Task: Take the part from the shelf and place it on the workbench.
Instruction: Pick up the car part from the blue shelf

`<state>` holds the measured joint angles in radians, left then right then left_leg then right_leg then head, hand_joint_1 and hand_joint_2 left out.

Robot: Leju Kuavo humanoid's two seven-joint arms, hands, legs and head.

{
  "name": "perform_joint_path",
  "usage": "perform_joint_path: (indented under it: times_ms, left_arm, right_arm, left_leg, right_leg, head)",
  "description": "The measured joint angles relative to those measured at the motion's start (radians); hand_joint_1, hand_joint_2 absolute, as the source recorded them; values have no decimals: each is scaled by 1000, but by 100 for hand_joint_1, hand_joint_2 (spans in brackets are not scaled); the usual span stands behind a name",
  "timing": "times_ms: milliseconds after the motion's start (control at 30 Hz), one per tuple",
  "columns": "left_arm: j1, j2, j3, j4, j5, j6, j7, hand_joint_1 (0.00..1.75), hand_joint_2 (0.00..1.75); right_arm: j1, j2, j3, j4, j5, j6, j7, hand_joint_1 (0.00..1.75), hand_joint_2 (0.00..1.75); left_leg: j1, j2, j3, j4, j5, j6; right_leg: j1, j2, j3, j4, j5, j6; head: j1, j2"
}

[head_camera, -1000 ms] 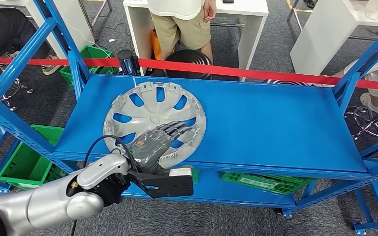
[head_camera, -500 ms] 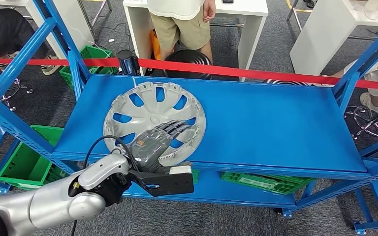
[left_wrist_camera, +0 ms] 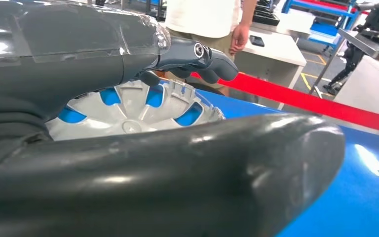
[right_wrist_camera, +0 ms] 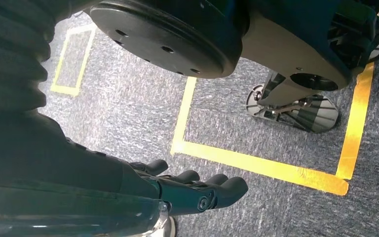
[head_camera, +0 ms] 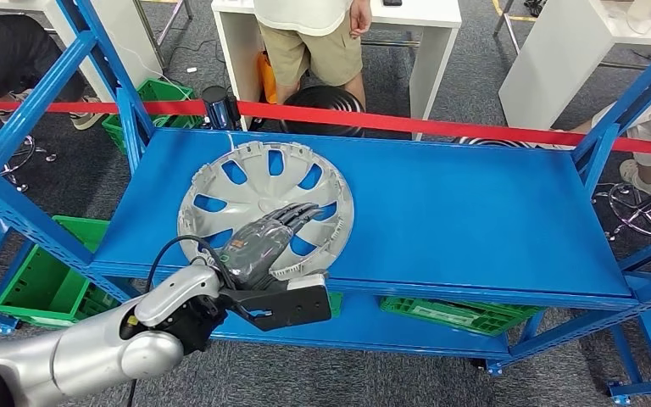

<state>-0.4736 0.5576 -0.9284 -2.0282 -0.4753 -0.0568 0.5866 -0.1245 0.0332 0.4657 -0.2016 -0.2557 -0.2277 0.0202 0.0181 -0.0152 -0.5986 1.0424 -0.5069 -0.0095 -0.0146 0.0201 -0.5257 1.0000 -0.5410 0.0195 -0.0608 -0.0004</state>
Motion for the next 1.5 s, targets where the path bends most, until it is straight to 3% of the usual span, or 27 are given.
perform_joint_path:
  times_ms: [900,1000,1300,1500]
  left_arm:
    - [15,-13,31,10,-18,14,-12,0,175]
    - [15,-13,30,11,-19,-23,3,0,175]
    - [12,-23,21,77,-93,-281,29,0,175]
    - [20,-74,15,183,-198,-260,29,0,175]
  right_arm:
    - [1,0,1,-1,-6,-3,-5,0,175]
    - [1,0,1,-1,-6,-3,-5,0,175]
    - [-2,2,2,-1,-7,5,11,0,175]
    - [-9,7,8,-2,-7,9,20,0,175]
  left_leg:
    - [0,2,0,0,0,0]
    - [0,2,0,0,0,0]
    - [0,1,1,0,0,0]
    - [0,-2,1,0,0,0]
  right_leg:
    - [0,1,0,0,0,0]
    - [0,1,0,0,0,0]
    - [0,1,-1,0,0,0]
    - [0,0,-1,0,0,0]
  head:
    - [0,0]
    - [0,0]
    - [0,0]
    - [0,0]
